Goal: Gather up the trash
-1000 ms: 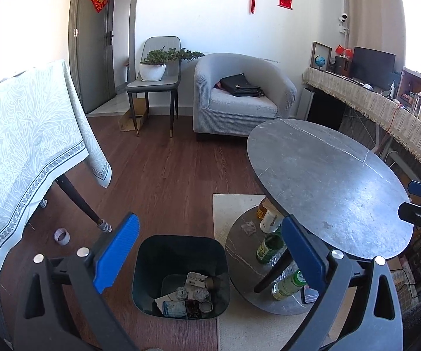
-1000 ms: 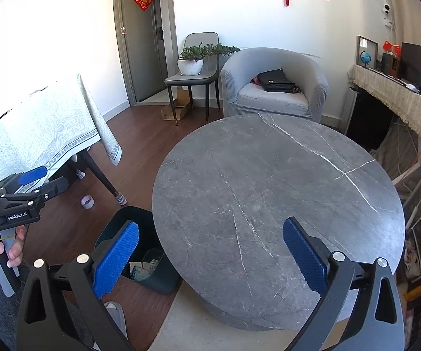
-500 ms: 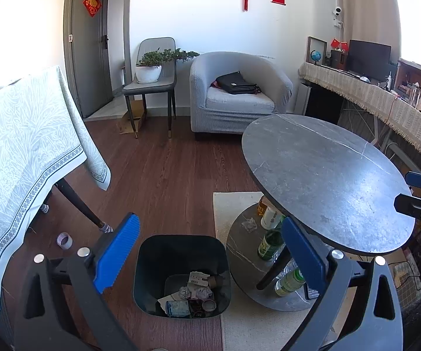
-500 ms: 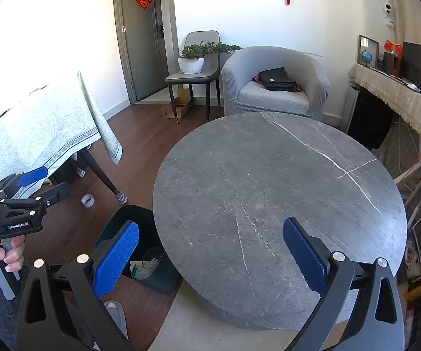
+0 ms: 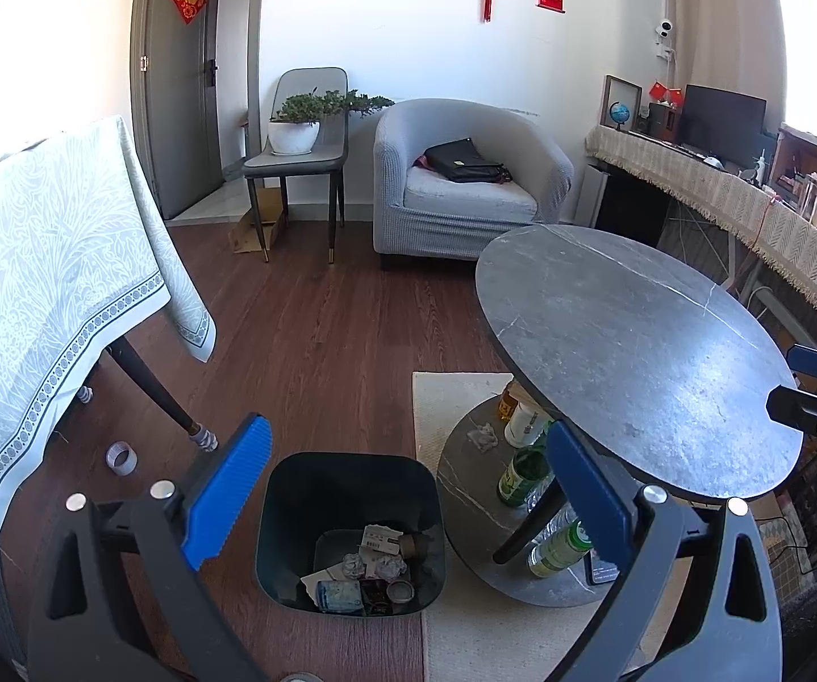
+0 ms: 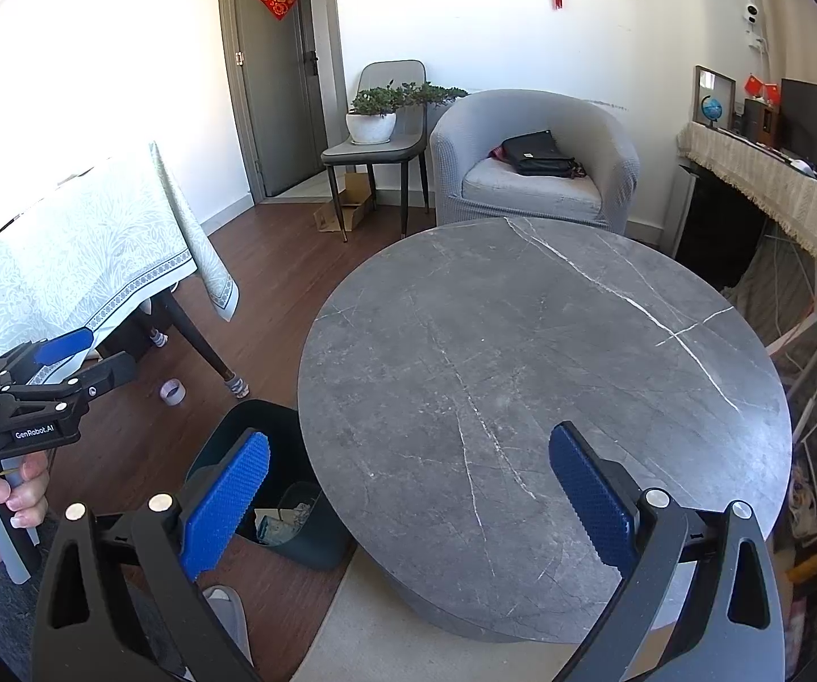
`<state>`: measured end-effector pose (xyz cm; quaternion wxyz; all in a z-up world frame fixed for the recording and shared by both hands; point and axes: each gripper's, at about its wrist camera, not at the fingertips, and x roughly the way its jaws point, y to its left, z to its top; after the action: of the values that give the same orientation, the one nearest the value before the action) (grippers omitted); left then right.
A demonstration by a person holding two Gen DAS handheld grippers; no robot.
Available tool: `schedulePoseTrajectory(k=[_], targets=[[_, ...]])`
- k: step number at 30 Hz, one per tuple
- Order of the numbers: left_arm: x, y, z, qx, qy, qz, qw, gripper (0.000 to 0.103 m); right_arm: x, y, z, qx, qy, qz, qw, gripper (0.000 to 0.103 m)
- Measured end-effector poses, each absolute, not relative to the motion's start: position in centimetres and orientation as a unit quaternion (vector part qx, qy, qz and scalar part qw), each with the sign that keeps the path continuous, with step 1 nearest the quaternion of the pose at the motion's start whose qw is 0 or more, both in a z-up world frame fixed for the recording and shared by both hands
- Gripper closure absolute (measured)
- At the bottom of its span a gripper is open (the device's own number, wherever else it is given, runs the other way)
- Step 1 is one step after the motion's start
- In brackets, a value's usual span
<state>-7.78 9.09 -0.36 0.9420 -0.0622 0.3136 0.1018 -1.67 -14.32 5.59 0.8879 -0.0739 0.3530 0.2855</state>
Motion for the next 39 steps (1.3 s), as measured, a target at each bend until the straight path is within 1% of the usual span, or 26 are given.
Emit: schedulePoseTrajectory(k=[39], targets=[[-7.74,9.41,-0.31,-0.065,0.315,0.102,0.941,0.004,-1.86,-14.09,5.63,-0.073,0.352,0.29,0.887,0.003]])
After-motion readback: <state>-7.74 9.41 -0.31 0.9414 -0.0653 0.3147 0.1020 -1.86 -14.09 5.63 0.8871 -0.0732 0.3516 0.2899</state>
